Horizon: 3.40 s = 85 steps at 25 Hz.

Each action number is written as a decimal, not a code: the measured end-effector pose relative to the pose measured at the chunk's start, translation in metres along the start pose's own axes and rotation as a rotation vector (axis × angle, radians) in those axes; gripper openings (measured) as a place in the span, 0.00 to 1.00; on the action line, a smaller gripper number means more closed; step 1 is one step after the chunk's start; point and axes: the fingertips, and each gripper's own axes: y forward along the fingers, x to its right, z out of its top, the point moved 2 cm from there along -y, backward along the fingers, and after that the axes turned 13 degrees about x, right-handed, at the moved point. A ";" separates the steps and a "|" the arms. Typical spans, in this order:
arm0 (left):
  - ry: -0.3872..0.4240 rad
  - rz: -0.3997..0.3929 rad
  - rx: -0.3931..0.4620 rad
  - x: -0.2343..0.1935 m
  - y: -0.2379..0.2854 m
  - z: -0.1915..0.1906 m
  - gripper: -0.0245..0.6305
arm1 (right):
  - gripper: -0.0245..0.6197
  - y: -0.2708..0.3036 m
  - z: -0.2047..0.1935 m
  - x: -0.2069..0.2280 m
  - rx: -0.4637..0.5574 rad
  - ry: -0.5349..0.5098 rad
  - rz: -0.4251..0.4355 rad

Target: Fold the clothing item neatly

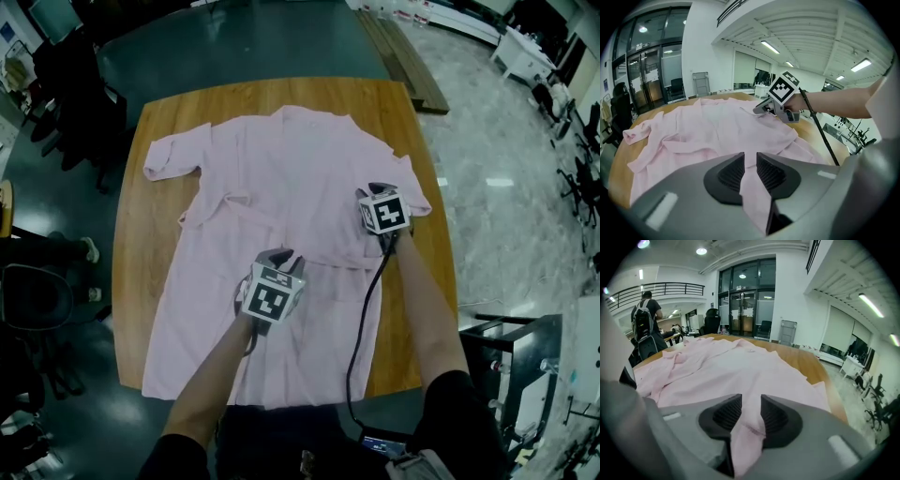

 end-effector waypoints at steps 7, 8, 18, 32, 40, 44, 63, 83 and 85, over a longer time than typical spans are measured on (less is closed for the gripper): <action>0.022 -0.027 0.003 -0.011 -0.002 0.002 0.17 | 0.11 0.014 -0.012 0.012 -0.047 0.070 -0.074; 0.022 -0.027 0.008 -0.014 -0.004 0.001 0.17 | 0.09 0.012 -0.010 0.012 -0.045 0.076 -0.079; -0.020 -0.083 0.070 -0.044 -0.027 0.000 0.15 | 0.09 -0.024 0.103 -0.043 0.176 0.110 -0.077; -0.065 -0.038 0.067 -0.089 -0.069 -0.024 0.14 | 0.09 0.020 0.192 -0.184 0.321 0.157 0.126; -0.106 -0.005 0.061 -0.106 -0.083 -0.042 0.14 | 0.12 0.072 0.127 -0.252 0.098 0.094 0.236; -0.118 -0.007 0.058 -0.108 -0.085 -0.046 0.14 | 0.21 0.075 0.094 -0.276 0.006 0.058 0.329; -0.068 0.288 0.180 -0.168 -0.173 0.038 0.05 | 0.14 -0.041 0.152 -0.335 0.222 -0.051 0.682; 0.066 0.557 0.176 -0.338 -0.202 0.060 0.05 | 0.04 -0.009 0.236 -0.399 0.375 -0.018 0.629; 0.075 0.562 0.172 -0.367 -0.186 0.049 0.05 | 0.04 0.005 0.235 -0.405 0.366 0.003 0.618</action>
